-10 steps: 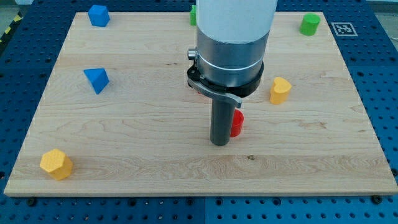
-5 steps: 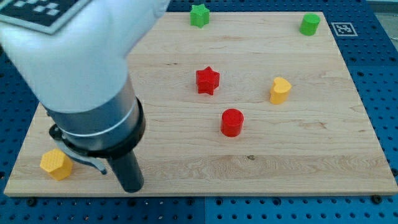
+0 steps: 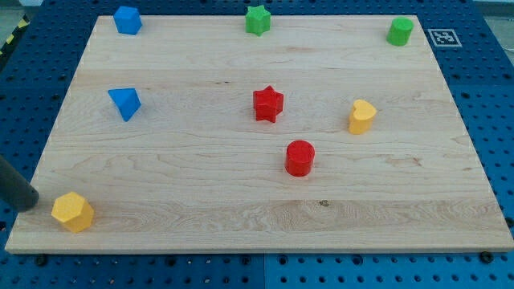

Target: Push the hexagon to the bottom left of the red star

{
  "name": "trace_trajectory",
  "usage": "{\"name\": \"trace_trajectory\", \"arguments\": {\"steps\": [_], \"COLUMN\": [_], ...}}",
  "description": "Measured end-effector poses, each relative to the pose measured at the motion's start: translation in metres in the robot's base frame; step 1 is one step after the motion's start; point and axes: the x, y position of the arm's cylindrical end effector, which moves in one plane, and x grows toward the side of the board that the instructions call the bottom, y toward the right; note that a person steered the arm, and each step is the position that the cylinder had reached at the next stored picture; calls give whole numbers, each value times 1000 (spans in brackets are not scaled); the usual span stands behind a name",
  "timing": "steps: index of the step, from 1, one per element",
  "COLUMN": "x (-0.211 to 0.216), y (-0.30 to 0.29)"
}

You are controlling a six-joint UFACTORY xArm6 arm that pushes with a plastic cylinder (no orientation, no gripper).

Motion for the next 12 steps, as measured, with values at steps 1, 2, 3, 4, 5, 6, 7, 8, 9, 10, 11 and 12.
{"name": "trace_trajectory", "arguments": {"steps": [1,2,3,4,5,6,7,8,9,10,11,12], "x": [14,17,17,21,27,26,20,15,5,-3,-11,-26], "y": [23,48,73,90,103,107,135,163,178,178,179,187]}}
